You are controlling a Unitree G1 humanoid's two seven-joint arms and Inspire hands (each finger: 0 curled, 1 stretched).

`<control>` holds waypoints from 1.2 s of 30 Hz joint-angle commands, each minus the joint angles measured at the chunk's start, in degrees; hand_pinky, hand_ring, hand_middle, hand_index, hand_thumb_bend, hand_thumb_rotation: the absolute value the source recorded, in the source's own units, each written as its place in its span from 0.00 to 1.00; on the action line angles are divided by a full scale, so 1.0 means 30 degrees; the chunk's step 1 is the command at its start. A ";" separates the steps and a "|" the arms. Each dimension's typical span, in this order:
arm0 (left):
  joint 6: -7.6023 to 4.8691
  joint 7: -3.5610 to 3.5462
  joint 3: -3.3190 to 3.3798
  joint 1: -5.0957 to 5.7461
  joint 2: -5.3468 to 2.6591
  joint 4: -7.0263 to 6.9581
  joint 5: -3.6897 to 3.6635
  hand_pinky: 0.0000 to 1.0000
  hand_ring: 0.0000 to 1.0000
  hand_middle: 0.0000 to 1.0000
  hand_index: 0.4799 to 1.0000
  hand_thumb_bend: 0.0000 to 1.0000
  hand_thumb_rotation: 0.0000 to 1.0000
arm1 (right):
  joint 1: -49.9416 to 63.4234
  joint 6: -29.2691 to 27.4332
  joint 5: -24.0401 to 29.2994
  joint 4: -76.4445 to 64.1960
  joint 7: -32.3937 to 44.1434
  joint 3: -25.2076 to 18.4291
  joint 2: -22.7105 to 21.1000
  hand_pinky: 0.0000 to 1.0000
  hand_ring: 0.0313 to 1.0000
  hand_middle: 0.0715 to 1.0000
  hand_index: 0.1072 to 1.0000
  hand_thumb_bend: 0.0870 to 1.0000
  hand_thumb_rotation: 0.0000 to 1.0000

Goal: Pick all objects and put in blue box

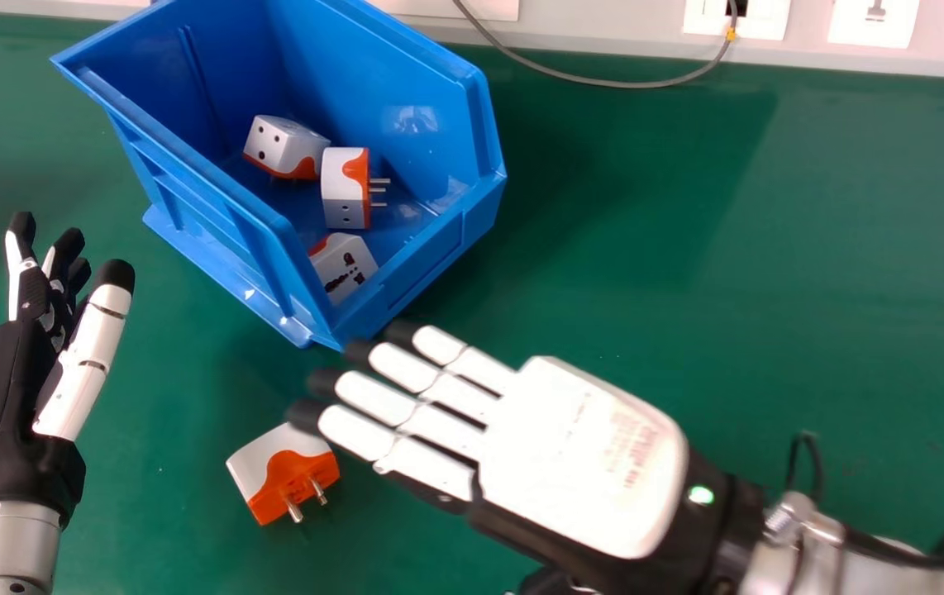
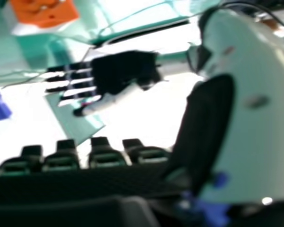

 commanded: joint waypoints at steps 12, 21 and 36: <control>-0.0195 -0.0167 0.0138 -0.0152 0.0231 -0.0354 -0.0189 0.97 0.99 0.99 0.99 0.39 0.63 | -0.5605 -0.0119 -0.1783 0.3572 0.1443 0.2428 0.2864 0.93 0.97 0.98 0.95 0.19 0.03; -0.0052 -0.0140 0.0119 -0.0205 0.0149 -0.0339 -0.0292 0.97 0.99 0.99 0.99 0.39 0.64 | -0.8141 -0.0004 -0.2189 0.6363 0.2318 0.4018 0.4271 0.89 0.98 0.98 0.94 0.16 0.01; 0.0279 -0.0004 -0.0005 -0.0302 0.0073 -0.0471 -0.0497 0.98 0.99 0.99 0.98 0.38 0.64 | -0.9464 0.2619 -0.2769 0.9243 0.3098 0.5427 0.6172 0.81 0.94 0.93 0.88 0.28 0.00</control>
